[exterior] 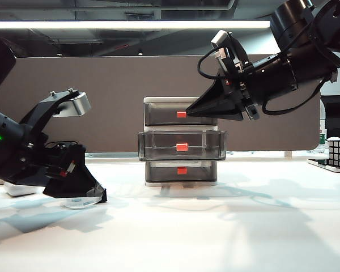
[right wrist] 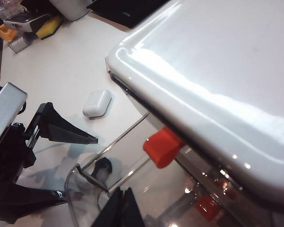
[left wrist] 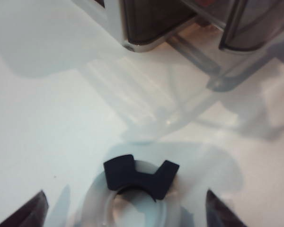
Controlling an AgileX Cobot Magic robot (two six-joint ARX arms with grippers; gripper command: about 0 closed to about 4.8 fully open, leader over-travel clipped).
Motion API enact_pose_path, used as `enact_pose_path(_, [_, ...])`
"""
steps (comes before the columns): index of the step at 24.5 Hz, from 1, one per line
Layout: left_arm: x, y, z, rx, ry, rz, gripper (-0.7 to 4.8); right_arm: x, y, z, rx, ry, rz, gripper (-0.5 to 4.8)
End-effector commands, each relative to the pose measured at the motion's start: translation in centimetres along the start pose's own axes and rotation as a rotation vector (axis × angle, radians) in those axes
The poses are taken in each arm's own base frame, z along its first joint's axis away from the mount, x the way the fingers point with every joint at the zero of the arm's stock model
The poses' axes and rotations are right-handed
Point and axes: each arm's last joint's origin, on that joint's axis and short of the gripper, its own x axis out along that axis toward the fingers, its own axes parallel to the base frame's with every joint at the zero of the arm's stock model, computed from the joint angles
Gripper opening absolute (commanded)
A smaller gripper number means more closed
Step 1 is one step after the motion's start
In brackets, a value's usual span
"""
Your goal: Open the second layer of the drawer on the table, pick up the transparent tape on the table and put it in, and finally close the drawer.
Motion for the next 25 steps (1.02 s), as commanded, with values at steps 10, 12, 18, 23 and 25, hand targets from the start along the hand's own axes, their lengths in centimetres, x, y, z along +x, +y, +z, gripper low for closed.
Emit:
enact_pose_path(10, [2.0,0.2,-0.2,-0.014,0.047,-0.071,3.93,0.0,0.1,0.3,-0.006,-0.004,0.003,-0.05])
enact_pose_path(12, [2.0,0.2,-0.4,-0.020,0.072,-0.075,2.79,0.0,0.1,0.3,-0.006,-0.004,0.003,-0.05])
enact_pose_path(18, [1.8,0.2,-0.2,-0.018,0.060,-0.077,0.46,0.0,0.1,0.3,-0.006,-0.004,0.003,-0.05])
enact_pose_path(23, [-1.2,0.1,3.1,0.015,-0.064,-0.051,0.27,0.0,0.1,0.3,-0.006,-0.004,0.003,-0.05])
enact_pose_path(25, [-3.3,0.0,5.0,0.020,-0.137,-0.036,0.20,0.0,0.1,0.3,-0.006,-0.004,0.003,-0.05])
